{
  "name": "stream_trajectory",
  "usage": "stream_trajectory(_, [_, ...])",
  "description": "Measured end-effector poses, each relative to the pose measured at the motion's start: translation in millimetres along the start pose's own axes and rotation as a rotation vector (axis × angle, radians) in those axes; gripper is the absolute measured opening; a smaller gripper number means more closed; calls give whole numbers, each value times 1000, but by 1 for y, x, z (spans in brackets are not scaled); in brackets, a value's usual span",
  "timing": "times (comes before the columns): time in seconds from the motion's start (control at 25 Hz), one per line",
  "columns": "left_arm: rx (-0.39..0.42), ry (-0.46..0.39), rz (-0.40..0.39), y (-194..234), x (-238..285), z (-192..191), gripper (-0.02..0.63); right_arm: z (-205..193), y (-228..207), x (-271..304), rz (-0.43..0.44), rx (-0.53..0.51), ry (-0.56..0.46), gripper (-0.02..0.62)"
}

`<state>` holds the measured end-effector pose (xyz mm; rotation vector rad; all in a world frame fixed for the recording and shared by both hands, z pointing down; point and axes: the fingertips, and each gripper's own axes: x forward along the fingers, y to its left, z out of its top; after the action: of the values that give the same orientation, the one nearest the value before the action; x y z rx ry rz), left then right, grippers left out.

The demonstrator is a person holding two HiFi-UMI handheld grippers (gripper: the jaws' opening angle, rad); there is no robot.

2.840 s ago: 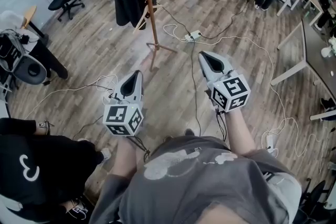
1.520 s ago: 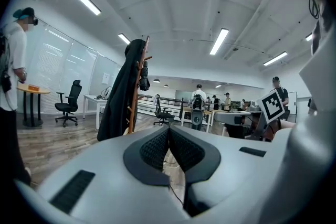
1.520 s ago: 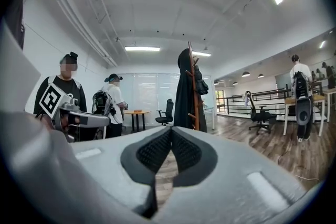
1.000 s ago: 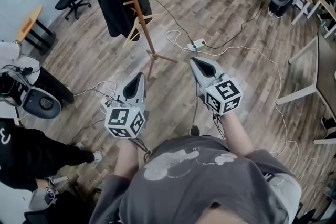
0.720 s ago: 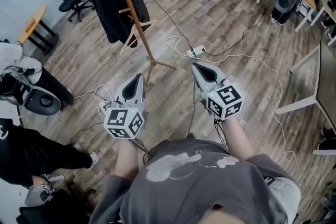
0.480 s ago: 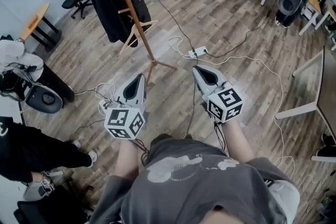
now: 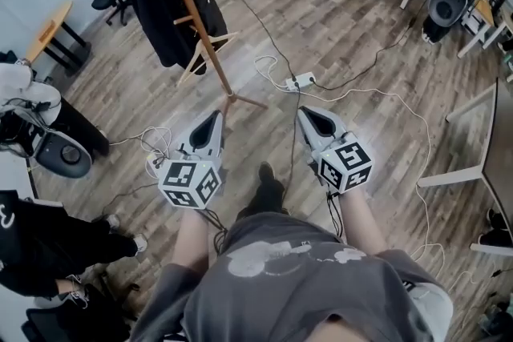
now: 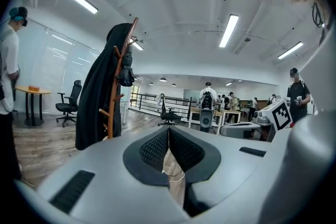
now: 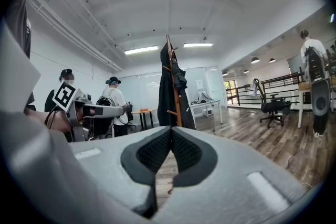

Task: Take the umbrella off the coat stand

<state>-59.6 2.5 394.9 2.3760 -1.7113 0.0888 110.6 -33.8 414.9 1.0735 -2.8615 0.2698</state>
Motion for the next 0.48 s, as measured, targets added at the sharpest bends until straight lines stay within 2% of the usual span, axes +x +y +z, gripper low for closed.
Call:
stream_trajectory(0.2, [-2,-12,-31,18,53,8,6,4,-39,24,-37,-14,15,-2])
stream_trajectory(0.48, [-37,-58,-16,74,120,38,6,24,-86,81,-64,-43,31,-2])
